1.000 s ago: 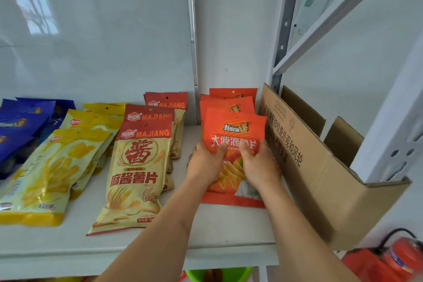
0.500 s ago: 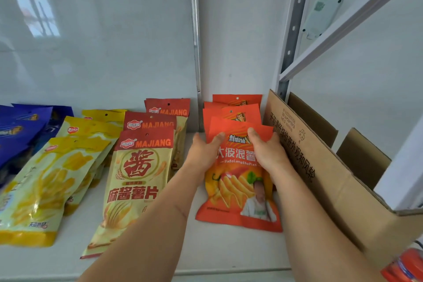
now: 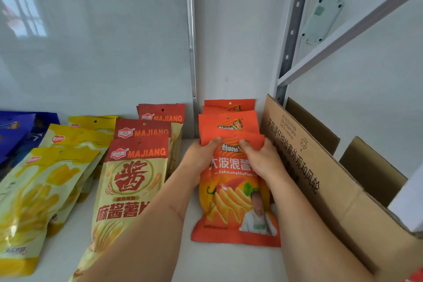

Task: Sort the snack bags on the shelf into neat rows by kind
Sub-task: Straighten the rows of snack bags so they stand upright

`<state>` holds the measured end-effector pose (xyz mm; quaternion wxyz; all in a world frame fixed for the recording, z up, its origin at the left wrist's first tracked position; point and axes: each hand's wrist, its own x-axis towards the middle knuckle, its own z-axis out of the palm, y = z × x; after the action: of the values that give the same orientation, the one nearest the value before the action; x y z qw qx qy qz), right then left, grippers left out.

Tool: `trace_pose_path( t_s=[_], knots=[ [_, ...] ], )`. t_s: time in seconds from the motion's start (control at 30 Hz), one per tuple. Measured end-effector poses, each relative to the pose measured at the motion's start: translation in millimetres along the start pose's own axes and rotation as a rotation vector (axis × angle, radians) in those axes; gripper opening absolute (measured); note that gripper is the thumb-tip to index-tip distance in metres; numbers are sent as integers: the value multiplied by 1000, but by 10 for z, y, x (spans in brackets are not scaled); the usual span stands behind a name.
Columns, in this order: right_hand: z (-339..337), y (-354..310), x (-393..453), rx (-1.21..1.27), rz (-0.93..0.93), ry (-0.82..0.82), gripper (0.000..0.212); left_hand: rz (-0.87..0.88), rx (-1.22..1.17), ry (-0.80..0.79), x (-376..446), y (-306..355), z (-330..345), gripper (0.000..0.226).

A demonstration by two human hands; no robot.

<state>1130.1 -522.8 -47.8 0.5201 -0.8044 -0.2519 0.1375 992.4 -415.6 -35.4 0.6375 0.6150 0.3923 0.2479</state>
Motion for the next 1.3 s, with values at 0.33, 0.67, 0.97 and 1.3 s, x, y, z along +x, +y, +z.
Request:
trace_pose_path(
  t_s=[0.33,0.67,0.97,1.3],
  knots=[
    [56,0,121,84,-149,40,50,162,-51,-34,165,3,23,51],
    [94,16,180,12,-94,76,57,143,198,179,93,83,59,80],
    [57,-348,189,-376,-206,254,92,523,985,275,-712,-199,263,66],
    [201,-418,573,-723,-464,93,81,481,1141,91,-750,-513,344,61]
  ],
)
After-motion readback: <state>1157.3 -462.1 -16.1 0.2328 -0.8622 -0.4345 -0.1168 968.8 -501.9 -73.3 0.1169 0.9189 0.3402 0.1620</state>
